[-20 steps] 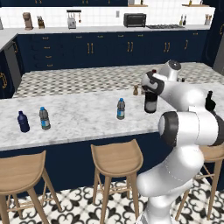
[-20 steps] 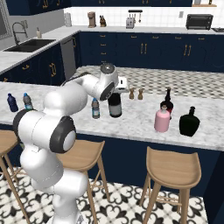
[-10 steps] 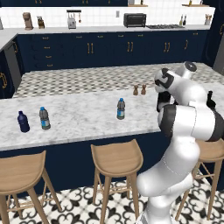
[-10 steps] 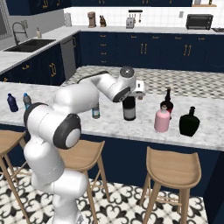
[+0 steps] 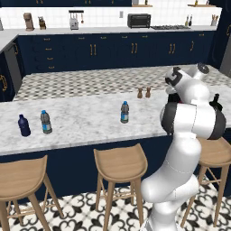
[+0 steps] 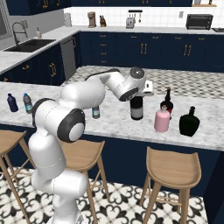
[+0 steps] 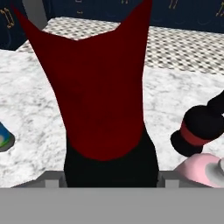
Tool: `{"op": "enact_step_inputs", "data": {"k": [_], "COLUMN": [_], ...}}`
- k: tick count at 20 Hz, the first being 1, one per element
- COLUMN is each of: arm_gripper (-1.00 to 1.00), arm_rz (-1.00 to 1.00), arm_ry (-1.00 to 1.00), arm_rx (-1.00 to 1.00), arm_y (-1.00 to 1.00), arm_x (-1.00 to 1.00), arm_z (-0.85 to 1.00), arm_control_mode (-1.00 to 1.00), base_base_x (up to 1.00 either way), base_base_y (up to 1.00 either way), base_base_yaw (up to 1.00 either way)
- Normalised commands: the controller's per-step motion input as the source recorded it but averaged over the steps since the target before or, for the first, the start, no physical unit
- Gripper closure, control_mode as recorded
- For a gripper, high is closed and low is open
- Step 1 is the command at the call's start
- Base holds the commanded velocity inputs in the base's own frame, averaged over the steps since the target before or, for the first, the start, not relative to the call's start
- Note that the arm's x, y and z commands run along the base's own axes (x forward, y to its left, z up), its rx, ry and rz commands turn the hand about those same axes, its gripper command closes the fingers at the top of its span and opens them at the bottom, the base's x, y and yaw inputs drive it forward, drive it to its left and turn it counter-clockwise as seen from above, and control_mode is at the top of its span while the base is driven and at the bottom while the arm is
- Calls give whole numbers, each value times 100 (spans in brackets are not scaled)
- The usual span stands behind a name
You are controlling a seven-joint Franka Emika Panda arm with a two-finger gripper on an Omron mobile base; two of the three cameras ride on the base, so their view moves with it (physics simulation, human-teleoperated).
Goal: Move the plastic bottles in the middle to the plastics group, and the glass bottles in the middle to the glass group.
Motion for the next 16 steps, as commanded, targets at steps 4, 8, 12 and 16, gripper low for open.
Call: {"op": "enact_step_inputs", "data": {"k": [4,8,12,16], "arm_gripper": [100,100,100,100], "arm_rz": [-1,0,-2,-2], "arm_ry": [0,0,0,0], "arm_rx": [0,0,0,0], "arm_y": [-14,-4,-14,-15], "arm_x": [2,0,0,0], "arm_z": [0,-2,-6,-6], "arm_control_mode": [-100,-100,-100,-100], "base_base_x": [0,0,0,0], "base_base_y": [0,0,0,0], "base_base_yaw": [0,0,0,0]}}
